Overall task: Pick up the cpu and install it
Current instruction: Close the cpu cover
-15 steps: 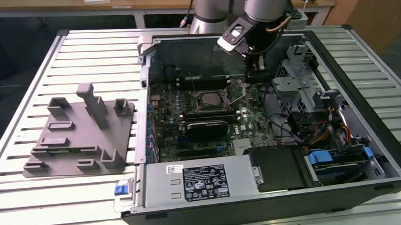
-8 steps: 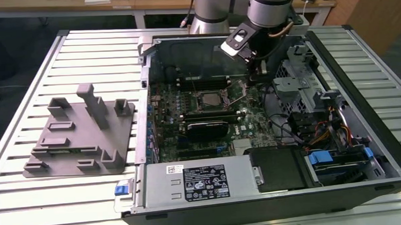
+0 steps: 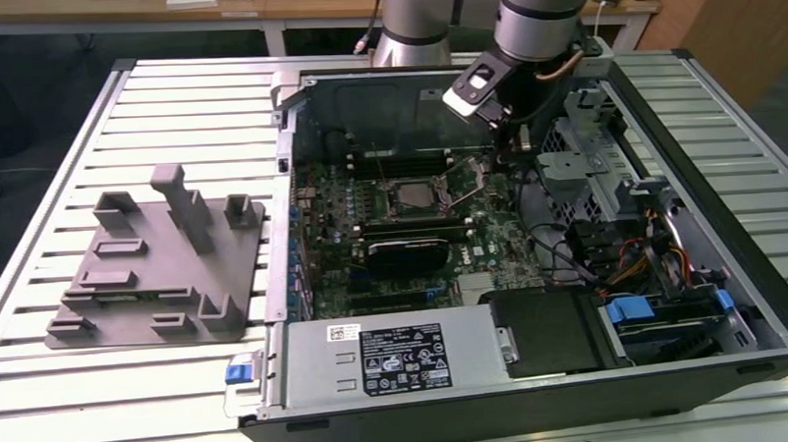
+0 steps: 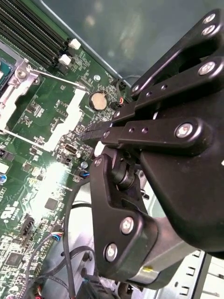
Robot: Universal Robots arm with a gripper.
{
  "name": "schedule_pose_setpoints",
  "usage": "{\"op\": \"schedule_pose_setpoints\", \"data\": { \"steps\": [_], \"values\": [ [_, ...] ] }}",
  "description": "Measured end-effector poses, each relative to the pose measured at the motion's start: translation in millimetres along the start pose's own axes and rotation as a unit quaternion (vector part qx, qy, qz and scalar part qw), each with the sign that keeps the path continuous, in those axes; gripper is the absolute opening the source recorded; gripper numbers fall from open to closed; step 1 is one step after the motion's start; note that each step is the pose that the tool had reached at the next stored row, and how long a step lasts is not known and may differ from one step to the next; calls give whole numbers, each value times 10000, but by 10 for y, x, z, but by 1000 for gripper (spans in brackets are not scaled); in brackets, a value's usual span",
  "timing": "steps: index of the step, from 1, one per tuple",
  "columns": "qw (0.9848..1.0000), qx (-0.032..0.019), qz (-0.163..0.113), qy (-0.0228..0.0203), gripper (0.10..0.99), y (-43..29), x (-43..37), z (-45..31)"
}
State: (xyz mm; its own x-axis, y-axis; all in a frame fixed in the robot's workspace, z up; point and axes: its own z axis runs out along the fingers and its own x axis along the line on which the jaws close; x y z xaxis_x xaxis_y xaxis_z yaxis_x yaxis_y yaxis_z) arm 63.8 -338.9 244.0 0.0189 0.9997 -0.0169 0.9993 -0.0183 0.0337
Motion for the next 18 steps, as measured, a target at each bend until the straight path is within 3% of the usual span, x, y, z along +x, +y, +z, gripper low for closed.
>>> {"op": "schedule_pose_setpoints", "data": {
  "steps": [18],
  "values": [
    [9993, 31, 364, -13, 106, -14, 30, 114]
  ]
}}
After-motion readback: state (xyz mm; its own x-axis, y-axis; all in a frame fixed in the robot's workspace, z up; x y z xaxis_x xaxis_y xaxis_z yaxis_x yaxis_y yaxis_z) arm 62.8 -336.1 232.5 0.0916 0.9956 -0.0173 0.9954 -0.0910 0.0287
